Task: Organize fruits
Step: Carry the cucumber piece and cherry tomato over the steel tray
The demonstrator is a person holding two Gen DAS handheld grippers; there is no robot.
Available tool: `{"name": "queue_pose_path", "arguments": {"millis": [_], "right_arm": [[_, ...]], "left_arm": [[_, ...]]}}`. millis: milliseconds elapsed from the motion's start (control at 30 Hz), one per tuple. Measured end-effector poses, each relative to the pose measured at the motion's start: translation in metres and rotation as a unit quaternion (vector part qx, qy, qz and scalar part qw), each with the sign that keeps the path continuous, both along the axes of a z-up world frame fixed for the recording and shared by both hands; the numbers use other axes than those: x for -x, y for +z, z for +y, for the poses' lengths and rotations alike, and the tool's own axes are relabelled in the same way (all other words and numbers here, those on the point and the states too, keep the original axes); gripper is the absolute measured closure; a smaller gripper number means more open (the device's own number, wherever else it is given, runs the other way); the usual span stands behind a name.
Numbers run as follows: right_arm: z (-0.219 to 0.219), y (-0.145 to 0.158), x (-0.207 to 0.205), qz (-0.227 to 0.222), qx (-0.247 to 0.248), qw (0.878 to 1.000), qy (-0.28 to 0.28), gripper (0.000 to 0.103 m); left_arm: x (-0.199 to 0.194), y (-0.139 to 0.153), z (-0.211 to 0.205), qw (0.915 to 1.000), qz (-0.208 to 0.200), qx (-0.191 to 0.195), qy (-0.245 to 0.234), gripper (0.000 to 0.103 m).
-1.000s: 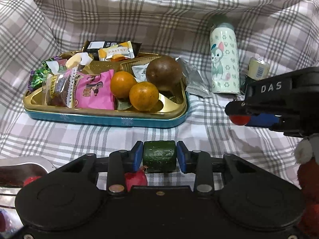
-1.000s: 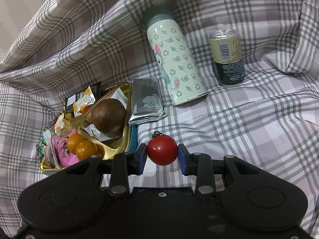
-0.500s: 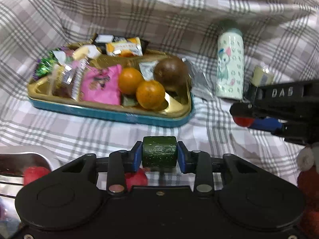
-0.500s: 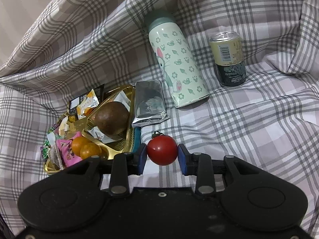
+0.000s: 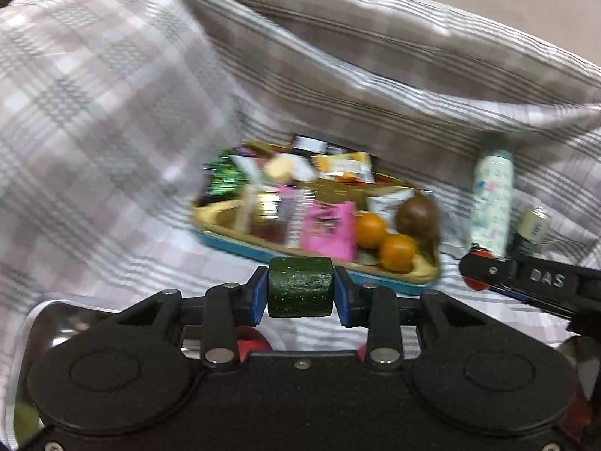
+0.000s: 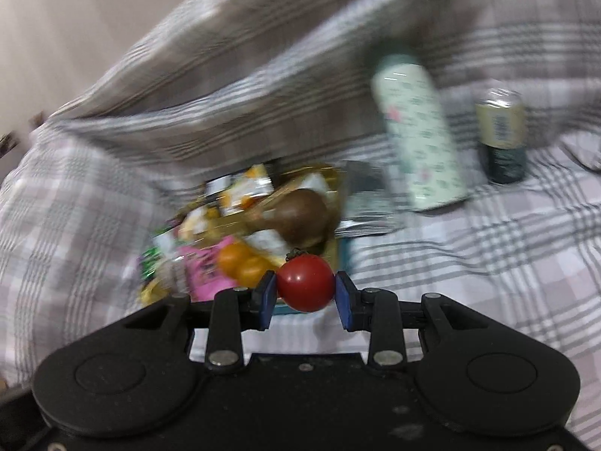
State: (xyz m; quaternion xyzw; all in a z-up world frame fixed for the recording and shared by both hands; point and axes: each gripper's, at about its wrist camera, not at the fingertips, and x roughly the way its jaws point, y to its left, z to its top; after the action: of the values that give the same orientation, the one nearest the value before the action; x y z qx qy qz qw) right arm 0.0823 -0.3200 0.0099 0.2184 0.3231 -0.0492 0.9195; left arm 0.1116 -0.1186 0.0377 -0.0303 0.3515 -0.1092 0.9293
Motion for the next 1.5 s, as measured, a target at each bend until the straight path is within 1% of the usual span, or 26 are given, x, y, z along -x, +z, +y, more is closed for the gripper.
{"name": "queue_pose_path", "arguments": {"millis": [133, 300, 367, 500, 767, 1000, 1233, 1500], "right_arm": [[0.035, 0.005, 0.004, -0.021, 0.019, 0.998, 0.054, 0.068], [0.075, 0.007, 0.010, -0.037, 0.016, 0.993, 0.114, 0.068], [0.089, 0.007, 0.014, -0.040, 0.025, 0.989, 0.137, 0.068], [0.113, 0.004, 0.021, -0.039, 0.034, 0.983, 0.175, 0.068], [0.149, -0.004, 0.029, -0.033, 0.046, 0.971, 0.233, 0.068], [0.166, -0.012, 0.032, -0.022, 0.054, 0.965, 0.256, 0.068], [0.170, -0.017, 0.029, -0.014, 0.057, 0.965, 0.256, 0.066], [0.170, -0.018, 0.028, -0.010, 0.061, 0.964, 0.257, 0.066]], "left_arm": [[0.006, -0.001, 0.032, 0.9994, 0.004, -0.012, 0.032, 0.059], [0.013, -0.007, 0.066, 0.9978, 0.016, -0.018, 0.062, 0.059], [0.015, -0.010, 0.077, 0.9972, 0.021, -0.018, 0.070, 0.059], [0.021, -0.016, 0.091, 0.9962, 0.021, -0.025, 0.080, 0.059], [0.026, -0.026, 0.110, 0.9950, 0.029, -0.019, 0.094, 0.059], [0.028, -0.032, 0.115, 0.9949, 0.035, -0.017, 0.093, 0.059], [0.029, -0.033, 0.113, 0.9957, 0.034, -0.021, 0.083, 0.058], [0.031, -0.033, 0.114, 0.9962, 0.032, -0.010, 0.081, 0.058]]}}
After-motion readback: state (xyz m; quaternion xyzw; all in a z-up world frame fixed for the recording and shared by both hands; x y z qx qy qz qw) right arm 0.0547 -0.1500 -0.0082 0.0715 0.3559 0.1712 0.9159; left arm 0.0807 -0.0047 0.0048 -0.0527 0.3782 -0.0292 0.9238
